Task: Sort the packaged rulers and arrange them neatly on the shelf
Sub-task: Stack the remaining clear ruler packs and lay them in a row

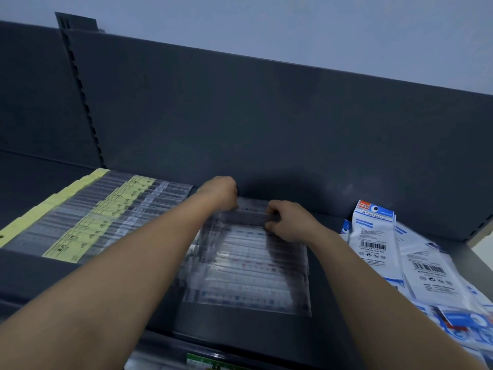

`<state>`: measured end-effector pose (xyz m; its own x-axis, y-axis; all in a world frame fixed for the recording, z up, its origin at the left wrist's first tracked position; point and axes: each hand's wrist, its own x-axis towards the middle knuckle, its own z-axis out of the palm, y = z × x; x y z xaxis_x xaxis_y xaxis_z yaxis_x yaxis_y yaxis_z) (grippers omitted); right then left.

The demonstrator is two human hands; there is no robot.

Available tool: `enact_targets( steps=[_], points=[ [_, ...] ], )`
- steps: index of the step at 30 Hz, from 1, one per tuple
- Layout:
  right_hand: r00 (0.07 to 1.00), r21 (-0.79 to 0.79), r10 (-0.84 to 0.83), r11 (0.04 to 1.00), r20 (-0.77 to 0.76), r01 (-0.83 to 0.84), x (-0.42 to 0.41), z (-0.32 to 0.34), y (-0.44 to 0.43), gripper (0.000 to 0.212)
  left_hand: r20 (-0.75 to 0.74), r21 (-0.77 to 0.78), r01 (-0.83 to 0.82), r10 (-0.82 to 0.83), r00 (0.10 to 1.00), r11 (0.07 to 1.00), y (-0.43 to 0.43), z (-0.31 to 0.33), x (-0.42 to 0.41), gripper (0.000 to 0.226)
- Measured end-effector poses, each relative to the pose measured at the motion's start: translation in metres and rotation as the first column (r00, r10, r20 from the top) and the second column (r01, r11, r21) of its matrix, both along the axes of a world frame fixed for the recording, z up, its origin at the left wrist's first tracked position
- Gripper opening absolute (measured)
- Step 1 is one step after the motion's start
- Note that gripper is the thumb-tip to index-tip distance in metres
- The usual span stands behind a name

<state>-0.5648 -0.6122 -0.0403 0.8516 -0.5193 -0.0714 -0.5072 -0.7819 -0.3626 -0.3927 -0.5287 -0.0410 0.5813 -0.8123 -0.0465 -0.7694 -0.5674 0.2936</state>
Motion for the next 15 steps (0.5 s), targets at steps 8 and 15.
enact_targets(
  steps=[8, 15],
  points=[
    [1.000, 0.001, 0.002, 1.000, 0.014, -0.002, -0.002, -0.002, -0.001, 0.014, 0.033, 0.043, -0.011, 0.009, 0.999, 0.999, -0.010, -0.008, -0.005, 0.016],
    [0.999, 0.015, 0.000, 1.000, 0.045, -0.001, -0.002, -0.006, -0.005, 0.012, 0.043, -0.028, 0.060, -0.058, 0.997, 0.998, -0.009, -0.011, -0.004, 0.007]
  ],
)
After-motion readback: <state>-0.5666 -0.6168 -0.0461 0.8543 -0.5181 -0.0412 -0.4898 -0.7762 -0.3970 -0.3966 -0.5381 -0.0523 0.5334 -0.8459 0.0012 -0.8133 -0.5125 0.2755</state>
